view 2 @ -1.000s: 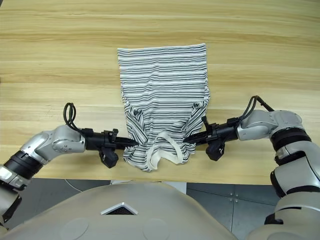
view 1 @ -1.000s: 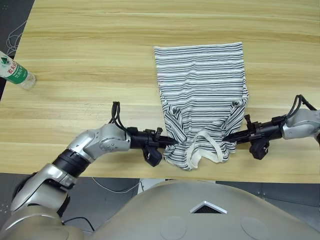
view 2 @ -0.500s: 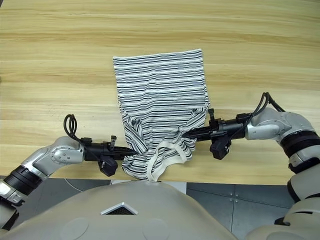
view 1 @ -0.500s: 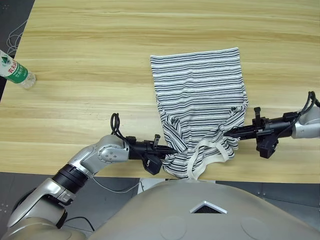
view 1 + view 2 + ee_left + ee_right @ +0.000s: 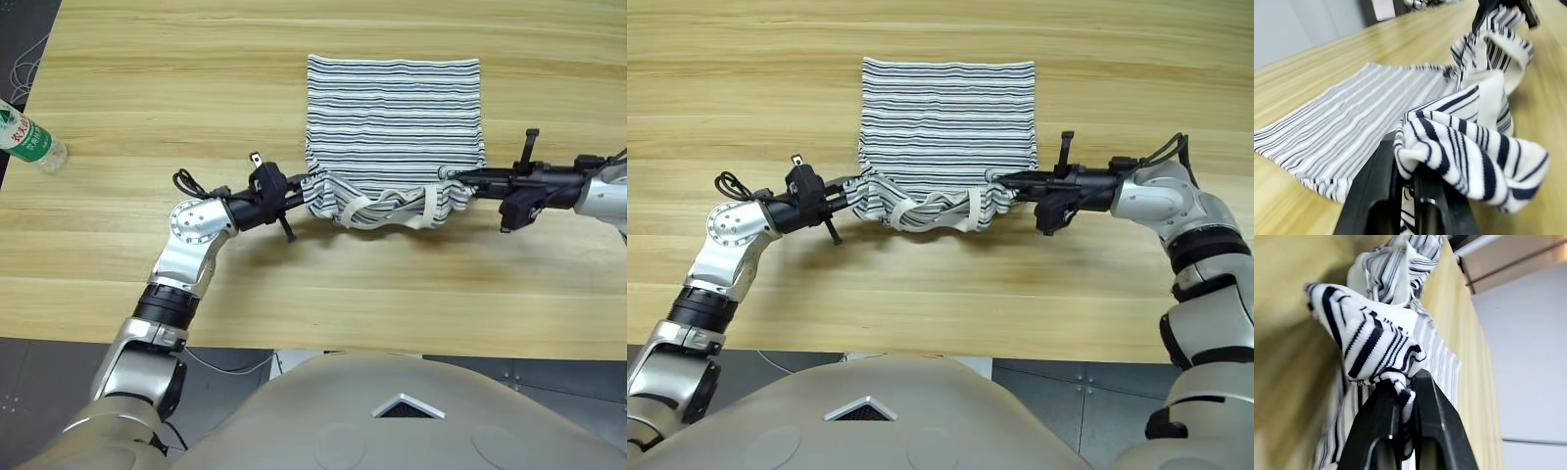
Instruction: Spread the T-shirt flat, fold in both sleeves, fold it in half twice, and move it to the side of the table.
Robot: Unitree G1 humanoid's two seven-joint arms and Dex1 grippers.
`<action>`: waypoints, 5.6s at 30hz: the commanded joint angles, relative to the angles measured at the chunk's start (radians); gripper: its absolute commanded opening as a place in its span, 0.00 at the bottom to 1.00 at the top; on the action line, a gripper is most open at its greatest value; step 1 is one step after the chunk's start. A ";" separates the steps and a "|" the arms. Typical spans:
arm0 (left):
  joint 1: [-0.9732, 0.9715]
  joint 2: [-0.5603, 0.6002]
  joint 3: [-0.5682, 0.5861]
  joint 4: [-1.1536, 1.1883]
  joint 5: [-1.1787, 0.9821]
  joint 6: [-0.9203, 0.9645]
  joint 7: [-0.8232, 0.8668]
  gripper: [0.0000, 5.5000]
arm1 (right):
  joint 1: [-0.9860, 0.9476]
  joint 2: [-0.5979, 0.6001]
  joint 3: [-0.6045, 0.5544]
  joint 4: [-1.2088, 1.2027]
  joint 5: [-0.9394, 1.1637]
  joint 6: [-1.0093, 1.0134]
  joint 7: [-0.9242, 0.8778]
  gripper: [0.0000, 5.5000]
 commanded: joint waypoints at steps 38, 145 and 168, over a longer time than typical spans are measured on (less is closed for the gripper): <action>-0.747 -0.382 0.331 1.061 0.342 0.027 0.545 0.03 | -0.362 0.426 -0.279 0.405 -0.414 0.962 -0.381 0.08; -0.835 -0.394 0.113 0.995 0.506 0.030 0.269 0.20 | 0.161 0.063 -0.448 -0.501 0.081 1.292 0.756 0.72; -0.802 -0.443 0.132 1.061 0.563 0.021 0.327 0.20 | 0.058 0.118 -0.439 -0.301 0.063 1.315 0.737 0.04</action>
